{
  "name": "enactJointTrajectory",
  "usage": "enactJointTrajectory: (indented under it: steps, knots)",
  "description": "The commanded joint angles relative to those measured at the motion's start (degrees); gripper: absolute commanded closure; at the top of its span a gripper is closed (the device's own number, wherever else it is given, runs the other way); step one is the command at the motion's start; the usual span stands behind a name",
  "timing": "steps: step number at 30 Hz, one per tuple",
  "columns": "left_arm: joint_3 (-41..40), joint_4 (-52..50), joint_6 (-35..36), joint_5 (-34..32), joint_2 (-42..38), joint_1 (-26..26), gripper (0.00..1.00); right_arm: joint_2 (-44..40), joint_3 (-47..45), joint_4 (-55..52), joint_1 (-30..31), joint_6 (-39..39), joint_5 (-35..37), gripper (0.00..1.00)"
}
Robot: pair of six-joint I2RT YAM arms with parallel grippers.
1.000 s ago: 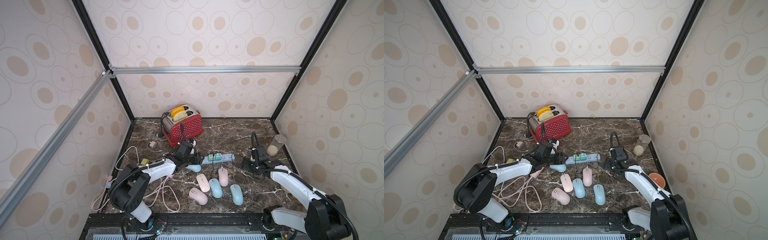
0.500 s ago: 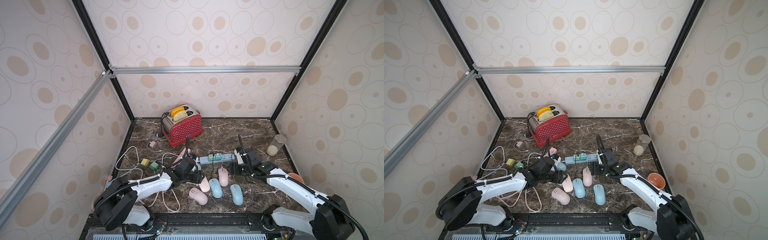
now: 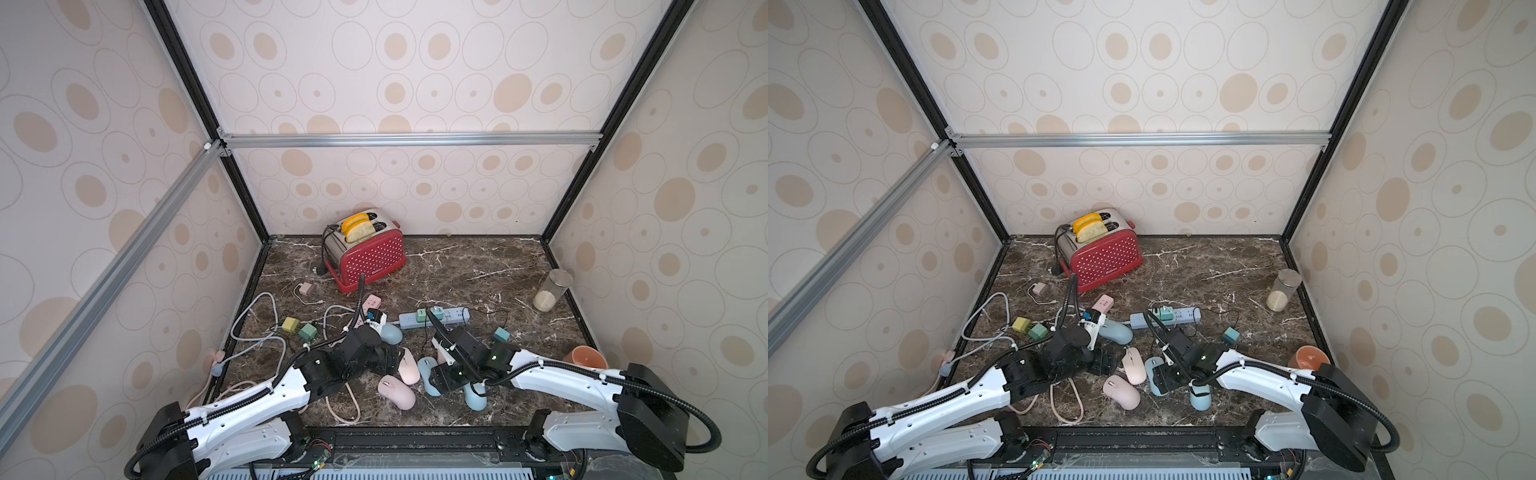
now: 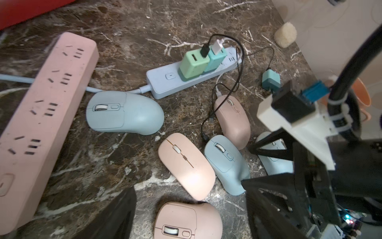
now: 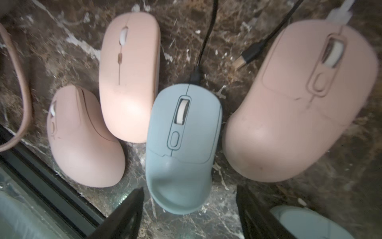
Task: Unplug the wireless mouse
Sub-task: Pick up the mouse from the center of the board.
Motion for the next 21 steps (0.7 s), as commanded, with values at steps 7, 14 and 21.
enactJointTrajectory:
  steps: [7,14,21]
  knots:
    - [0.34,-4.59,1.96,-5.43,-6.42,0.26,0.01,7.31,5.63,-5.37,3.68,2.96,5.95,0.21]
    - [-0.11,-5.57,2.63,-6.89,-10.07,0.36,0.02,15.03,12.72,-10.59,7.02,2.36,11.12,0.2]
    - [-0.53,-5.92,2.53,-7.55,-10.79,0.43,0.02,19.96,15.35,-13.54,7.24,2.26,15.21,0.24]
